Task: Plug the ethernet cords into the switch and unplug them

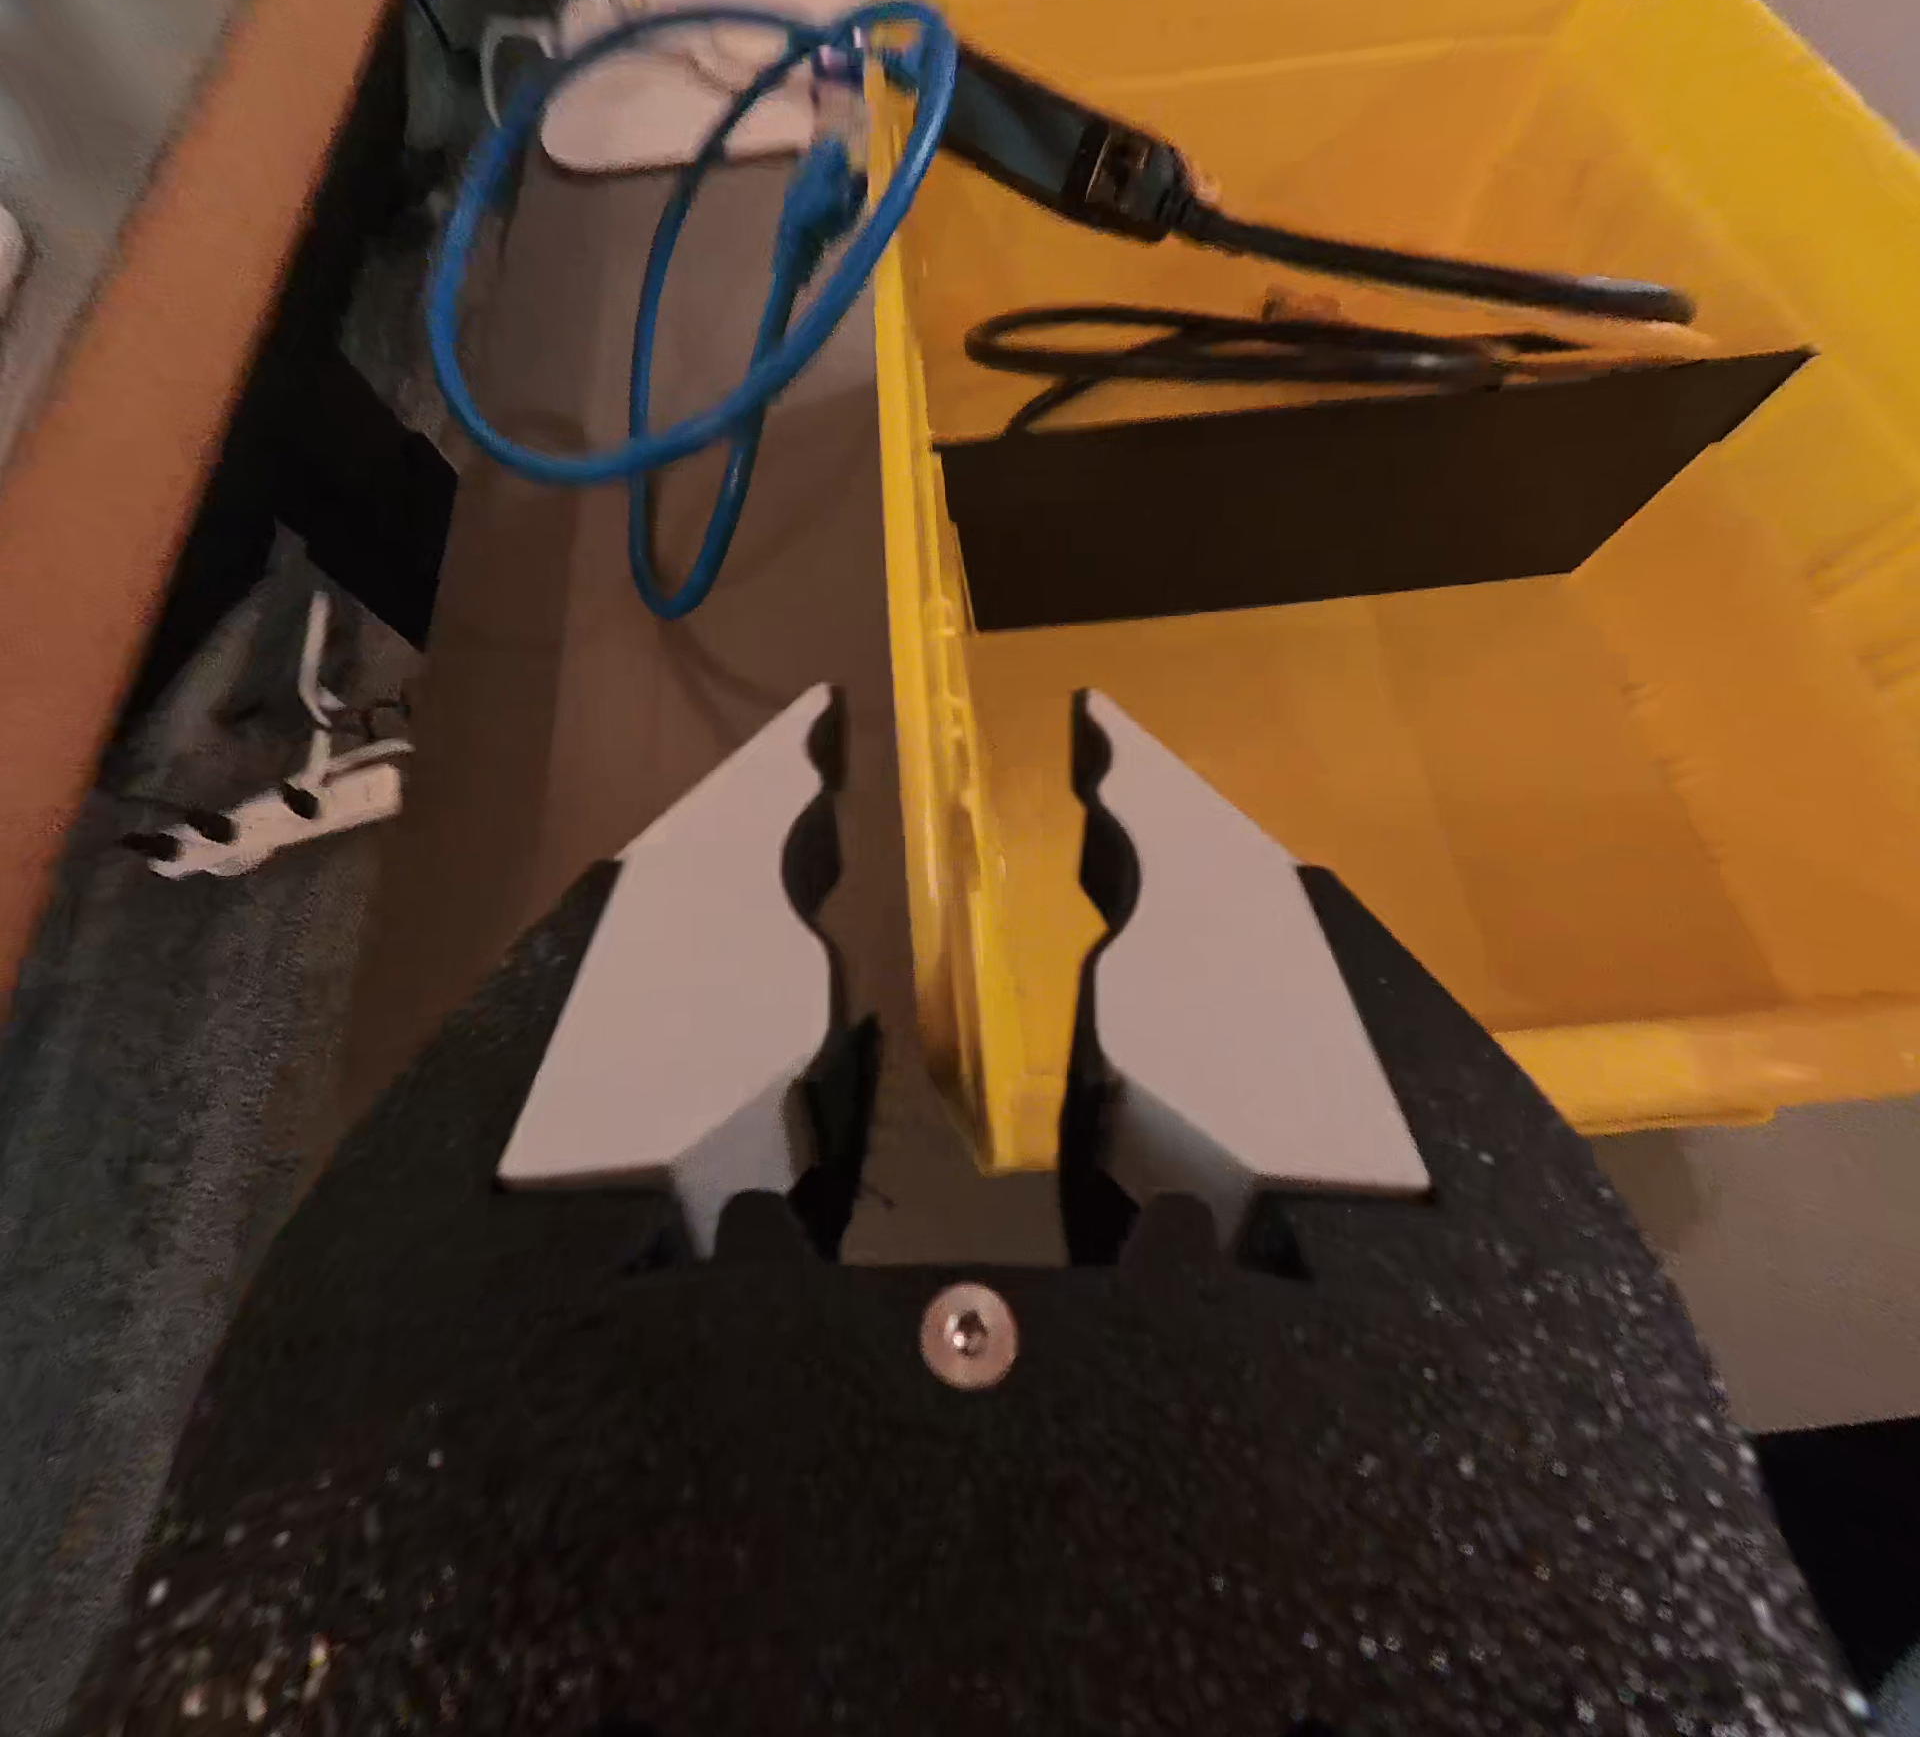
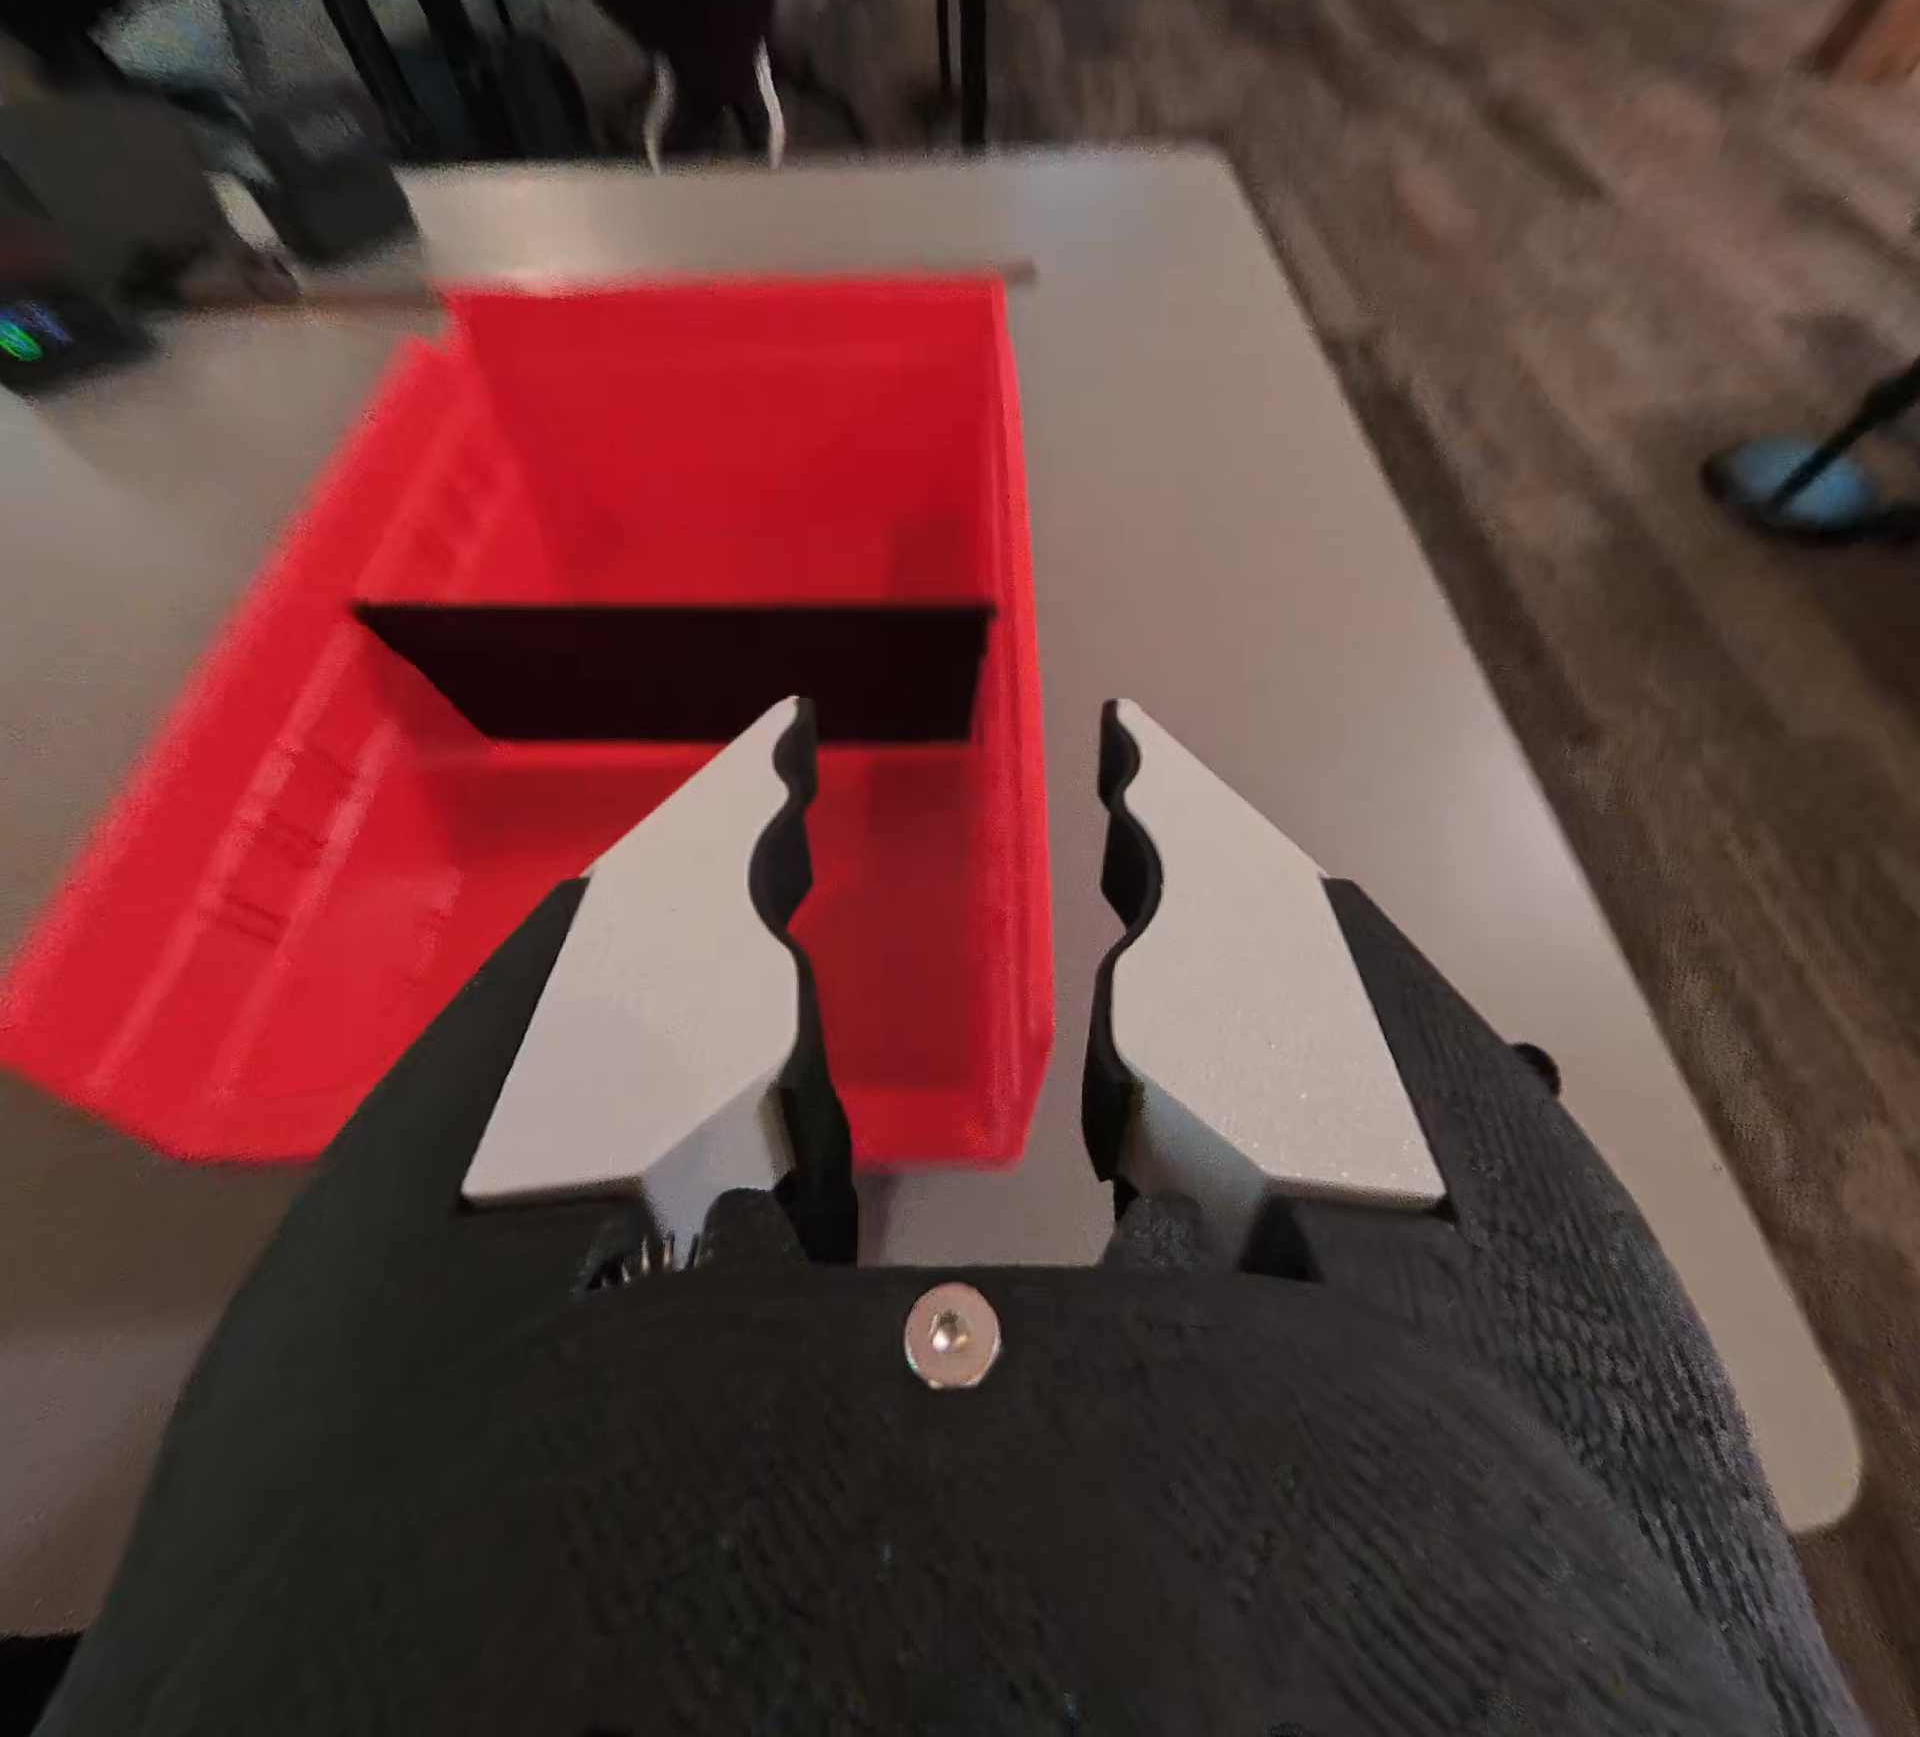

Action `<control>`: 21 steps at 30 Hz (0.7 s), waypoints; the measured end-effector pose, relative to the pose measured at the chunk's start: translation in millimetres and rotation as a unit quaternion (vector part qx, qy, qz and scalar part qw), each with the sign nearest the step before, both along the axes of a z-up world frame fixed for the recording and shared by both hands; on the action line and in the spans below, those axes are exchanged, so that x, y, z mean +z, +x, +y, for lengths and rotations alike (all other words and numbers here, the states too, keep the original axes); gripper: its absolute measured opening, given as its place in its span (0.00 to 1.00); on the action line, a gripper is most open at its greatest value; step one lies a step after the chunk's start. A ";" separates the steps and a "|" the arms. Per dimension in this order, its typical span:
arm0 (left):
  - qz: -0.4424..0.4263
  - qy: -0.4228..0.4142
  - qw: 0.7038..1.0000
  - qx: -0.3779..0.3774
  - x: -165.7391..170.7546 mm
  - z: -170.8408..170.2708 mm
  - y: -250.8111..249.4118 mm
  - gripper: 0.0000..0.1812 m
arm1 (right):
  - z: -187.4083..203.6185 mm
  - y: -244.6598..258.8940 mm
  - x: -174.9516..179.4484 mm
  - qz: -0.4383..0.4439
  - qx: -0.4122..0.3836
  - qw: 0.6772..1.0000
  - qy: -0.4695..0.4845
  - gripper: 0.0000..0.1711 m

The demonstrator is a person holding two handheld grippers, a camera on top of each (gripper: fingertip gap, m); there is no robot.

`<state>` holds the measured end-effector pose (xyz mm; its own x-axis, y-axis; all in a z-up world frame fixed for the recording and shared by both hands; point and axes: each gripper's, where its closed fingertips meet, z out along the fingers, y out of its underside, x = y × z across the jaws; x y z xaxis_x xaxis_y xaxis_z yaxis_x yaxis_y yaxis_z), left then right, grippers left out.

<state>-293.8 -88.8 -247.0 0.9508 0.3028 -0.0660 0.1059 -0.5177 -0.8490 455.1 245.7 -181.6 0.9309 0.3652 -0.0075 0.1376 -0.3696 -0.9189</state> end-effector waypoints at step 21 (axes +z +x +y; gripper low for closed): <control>0.591 -0.186 0.704 -0.348 43.0 124.8 -10.2 0.35 | -92.9 -369.8 -11.7 0.078 0.372 0.911 0.161 0.28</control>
<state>-303.9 35.9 -204.0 0.0748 -0.4556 -0.8870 -0.9495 -0.3043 0.0762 85.4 152.8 -193.4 0.4224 0.9009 0.0998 0.0981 0.0640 -0.9931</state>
